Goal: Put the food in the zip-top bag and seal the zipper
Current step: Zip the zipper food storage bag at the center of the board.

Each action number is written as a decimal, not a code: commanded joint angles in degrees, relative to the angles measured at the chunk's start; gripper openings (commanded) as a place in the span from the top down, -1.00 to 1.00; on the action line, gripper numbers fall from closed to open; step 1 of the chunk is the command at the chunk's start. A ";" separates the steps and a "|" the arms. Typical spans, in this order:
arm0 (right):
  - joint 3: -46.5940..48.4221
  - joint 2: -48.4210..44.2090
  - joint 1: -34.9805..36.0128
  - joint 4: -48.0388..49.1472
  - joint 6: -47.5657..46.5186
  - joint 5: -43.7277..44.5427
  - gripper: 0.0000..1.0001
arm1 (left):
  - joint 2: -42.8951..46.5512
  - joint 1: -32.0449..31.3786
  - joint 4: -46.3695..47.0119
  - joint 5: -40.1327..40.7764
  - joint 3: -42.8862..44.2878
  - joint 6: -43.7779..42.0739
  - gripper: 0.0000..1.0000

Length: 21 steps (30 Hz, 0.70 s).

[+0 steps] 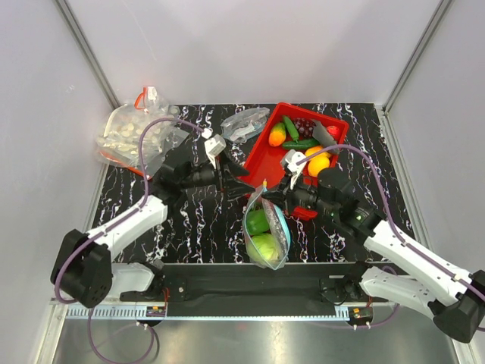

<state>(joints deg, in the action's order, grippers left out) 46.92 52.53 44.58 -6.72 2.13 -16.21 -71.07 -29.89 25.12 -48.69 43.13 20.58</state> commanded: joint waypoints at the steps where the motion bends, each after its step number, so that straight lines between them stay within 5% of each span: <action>1: 4.15 1.34 -0.28 0.39 -1.87 -4.27 1.00 | -3.01 2.46 3.43 -8.51 4.93 0.16 -0.60; 4: 4.67 1.96 -0.28 0.39 -1.87 -4.45 1.00 | -7.32 2.73 4.49 -14.23 7.92 0.08 -0.59; 8: 5.90 3.01 -0.37 -0.66 -3.70 -4.71 1.00 | -10.84 1.77 16.95 -20.99 7.23 8.22 -0.58; 16: 8.88 5.99 -0.54 -0.75 -5.56 -6.73 1.00 | -12.43 -1.31 29.33 -26.37 3.98 13.15 -0.58; 19: 11.34 7.40 -0.81 -1.45 -6.52 -10.68 1.00 | -14.35 -1.40 48.21 -27.86 1.52 30.93 -0.54; 21: 12.32 7.76 -0.81 -1.54 -7.14 -13.32 1.00 | -17.95 -1.40 68.75 -28.30 1.25 41.59 -0.48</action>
<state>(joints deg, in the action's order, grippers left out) 54.81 60.12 44.34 -10.24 -2.85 -24.23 -85.36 -31.29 60.29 -73.73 45.17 44.01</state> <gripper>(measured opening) 0.011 0.753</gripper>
